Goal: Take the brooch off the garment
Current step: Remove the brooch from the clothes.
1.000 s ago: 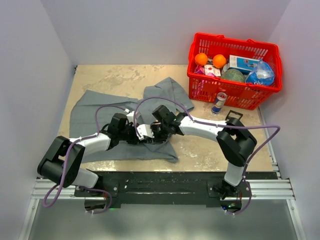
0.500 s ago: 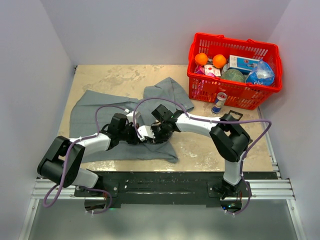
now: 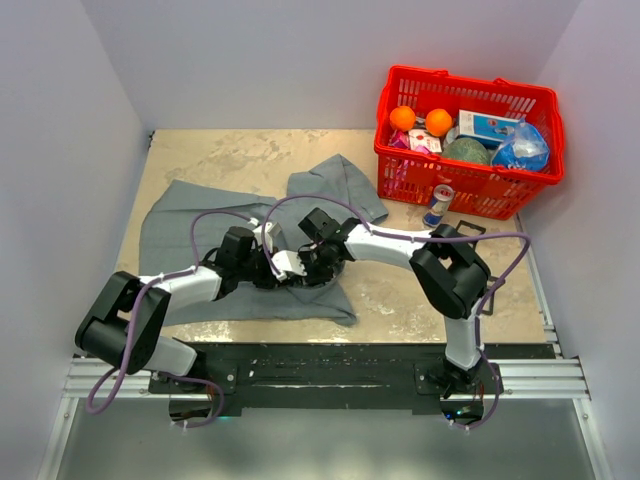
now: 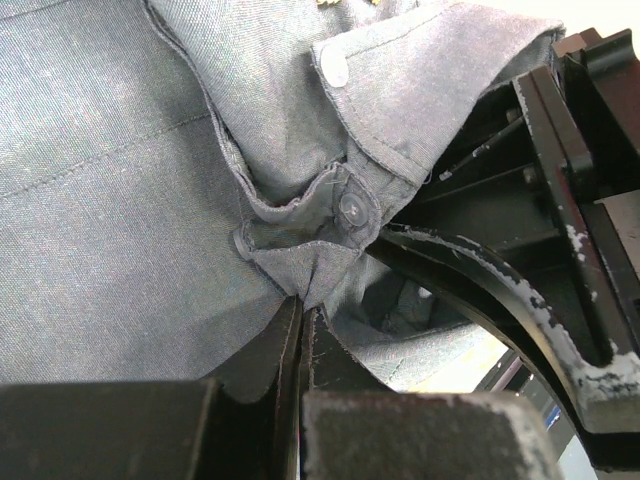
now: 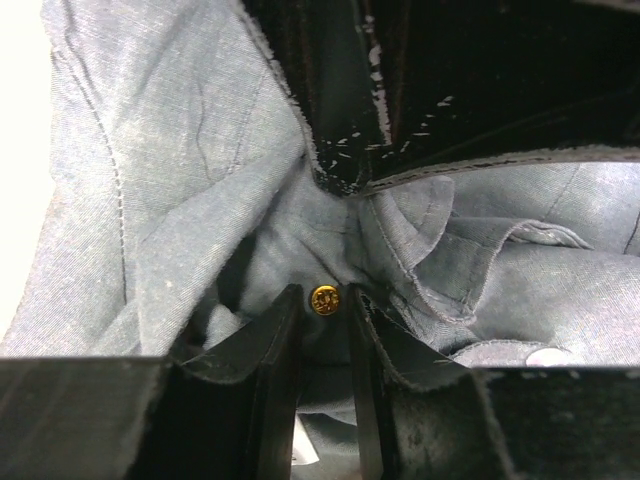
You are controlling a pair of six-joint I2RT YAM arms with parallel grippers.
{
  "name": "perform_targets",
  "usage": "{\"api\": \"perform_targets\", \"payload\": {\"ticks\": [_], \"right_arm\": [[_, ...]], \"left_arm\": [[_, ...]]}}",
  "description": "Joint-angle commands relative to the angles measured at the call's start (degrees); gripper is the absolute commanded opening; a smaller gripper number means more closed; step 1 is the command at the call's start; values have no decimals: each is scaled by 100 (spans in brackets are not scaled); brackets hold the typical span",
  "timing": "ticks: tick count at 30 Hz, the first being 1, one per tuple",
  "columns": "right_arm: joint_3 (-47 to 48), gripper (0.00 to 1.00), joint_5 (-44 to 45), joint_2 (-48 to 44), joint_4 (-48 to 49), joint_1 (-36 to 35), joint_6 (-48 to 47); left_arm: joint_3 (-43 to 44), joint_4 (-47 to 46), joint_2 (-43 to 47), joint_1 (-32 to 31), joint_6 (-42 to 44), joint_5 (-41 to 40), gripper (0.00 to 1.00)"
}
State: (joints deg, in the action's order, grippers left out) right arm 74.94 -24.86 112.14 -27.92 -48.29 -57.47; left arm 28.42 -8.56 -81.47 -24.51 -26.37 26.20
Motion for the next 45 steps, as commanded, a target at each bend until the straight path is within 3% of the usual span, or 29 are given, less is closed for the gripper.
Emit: {"api": "perform_targets", "payload": {"ticks": [1,15,16,17,18,32,40,45], "right_arm": [[162,27,-116,27,-169,13,-203],[179,21,411,326,-64,4,-247],[205,18,447,361,-99,4,-256],[284,4,456,405,-143,-5,-247],[293,0,465,414,-143,13,-195],[293,0,-317,-1132,199,347,1229],[522,0,-686,-1238,68,452,2002],[970,0,-1003,-913,-47,1040,3291]], "left_arm": [[40,-181,-18,-27,106,-9,0],[119,-155,-115,-27,123,-62,0],[137,-155,-141,-19,132,-53,0],[154,-146,-158,-27,132,-62,0],[163,-146,-176,-27,141,-62,0],[339,-129,-264,17,255,87,0],[339,-164,-194,25,264,52,0],[365,-7,-150,25,360,-97,0]]}}
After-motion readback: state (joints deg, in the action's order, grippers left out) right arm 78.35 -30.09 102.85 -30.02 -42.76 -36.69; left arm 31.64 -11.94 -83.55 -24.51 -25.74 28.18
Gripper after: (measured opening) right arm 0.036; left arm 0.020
